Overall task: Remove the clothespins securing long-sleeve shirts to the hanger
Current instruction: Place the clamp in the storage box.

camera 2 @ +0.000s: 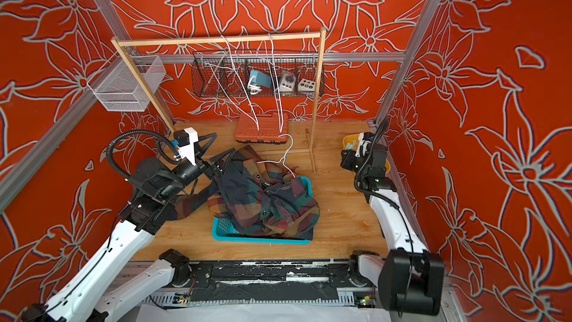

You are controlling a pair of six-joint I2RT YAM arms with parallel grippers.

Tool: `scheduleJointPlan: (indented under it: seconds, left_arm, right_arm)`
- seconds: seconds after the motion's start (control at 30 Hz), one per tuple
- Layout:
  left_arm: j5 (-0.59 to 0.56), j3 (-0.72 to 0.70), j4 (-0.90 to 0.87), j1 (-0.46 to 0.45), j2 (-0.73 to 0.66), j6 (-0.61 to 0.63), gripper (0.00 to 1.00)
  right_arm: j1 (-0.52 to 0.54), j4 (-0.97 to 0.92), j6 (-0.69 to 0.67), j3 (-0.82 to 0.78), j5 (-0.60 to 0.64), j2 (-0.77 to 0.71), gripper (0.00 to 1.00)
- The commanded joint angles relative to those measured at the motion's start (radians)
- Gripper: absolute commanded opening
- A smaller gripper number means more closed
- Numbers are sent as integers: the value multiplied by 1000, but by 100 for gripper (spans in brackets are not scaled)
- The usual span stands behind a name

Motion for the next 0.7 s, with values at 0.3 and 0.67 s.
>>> scheduleJointPlan:
  seconds: [0.3, 0.67]
  left_arm:
    - [-4, -1, -21, -2, -5, 33, 92]
    - [9, -4, -21, 9, 0, 27, 92]
  right_arm:
    - [-102, 181, 136, 234, 42, 482, 28]
    - [-110, 207, 148, 170, 37, 348, 54]
